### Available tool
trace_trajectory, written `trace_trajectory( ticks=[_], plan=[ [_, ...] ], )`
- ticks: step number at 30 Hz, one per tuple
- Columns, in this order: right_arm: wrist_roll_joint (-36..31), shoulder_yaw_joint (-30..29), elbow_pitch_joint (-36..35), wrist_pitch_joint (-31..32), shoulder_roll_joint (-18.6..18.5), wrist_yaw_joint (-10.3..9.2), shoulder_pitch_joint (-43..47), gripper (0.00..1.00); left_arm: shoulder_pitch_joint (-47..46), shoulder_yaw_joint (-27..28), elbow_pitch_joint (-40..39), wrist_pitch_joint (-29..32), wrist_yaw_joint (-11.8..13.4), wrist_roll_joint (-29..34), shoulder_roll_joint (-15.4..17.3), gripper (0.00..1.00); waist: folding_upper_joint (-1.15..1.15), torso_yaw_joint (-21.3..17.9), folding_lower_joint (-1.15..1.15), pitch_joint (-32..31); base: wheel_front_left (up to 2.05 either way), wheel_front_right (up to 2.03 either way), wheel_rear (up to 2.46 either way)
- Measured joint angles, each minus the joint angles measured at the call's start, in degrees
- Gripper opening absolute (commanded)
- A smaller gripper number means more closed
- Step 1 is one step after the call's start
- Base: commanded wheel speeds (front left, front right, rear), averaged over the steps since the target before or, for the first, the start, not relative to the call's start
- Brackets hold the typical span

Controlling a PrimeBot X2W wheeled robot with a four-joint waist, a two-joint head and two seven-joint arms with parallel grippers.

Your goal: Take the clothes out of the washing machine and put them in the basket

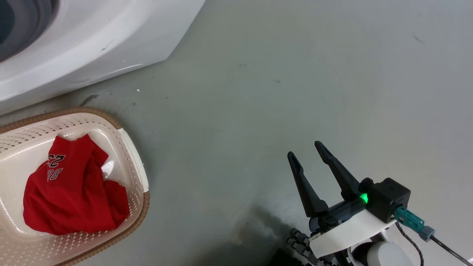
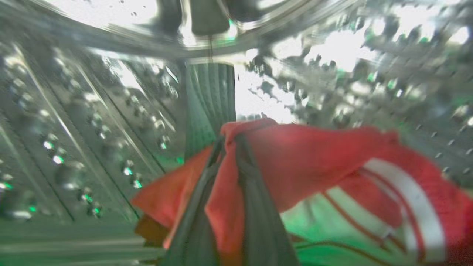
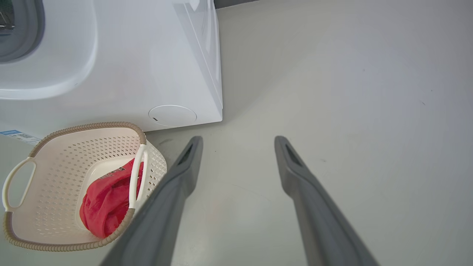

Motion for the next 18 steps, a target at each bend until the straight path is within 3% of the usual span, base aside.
trace_trajectory(
  ticks=[12,13,18],
  plan=[
    [-0.89,-2.90,-0.13,0.11,0.01,0.00,-0.21,1.00,10.11,0.48,-3.97,-21.84,0.96,-1.03,-1.80,0.00,0.00,2.21,-0.01,-5.96,0.00,0.00,0.00],
    [-1.15,-3.65,-0.15,0.69,0.01,0.00,0.16,1.00,13.70,0.89,-3.43,-26.05,0.45,-1.97,-2.60,0.00,0.00,2.91,-0.01,-8.35,0.00,0.00,0.00],
    [-1.83,-5.05,-0.29,1.74,0.02,0.00,2.03,1.00,21.28,2.35,-2.76,-30.04,-0.55,-4.34,-4.33,0.00,0.00,4.41,-0.01,-13.83,0.00,0.00,0.00]
  ],
)
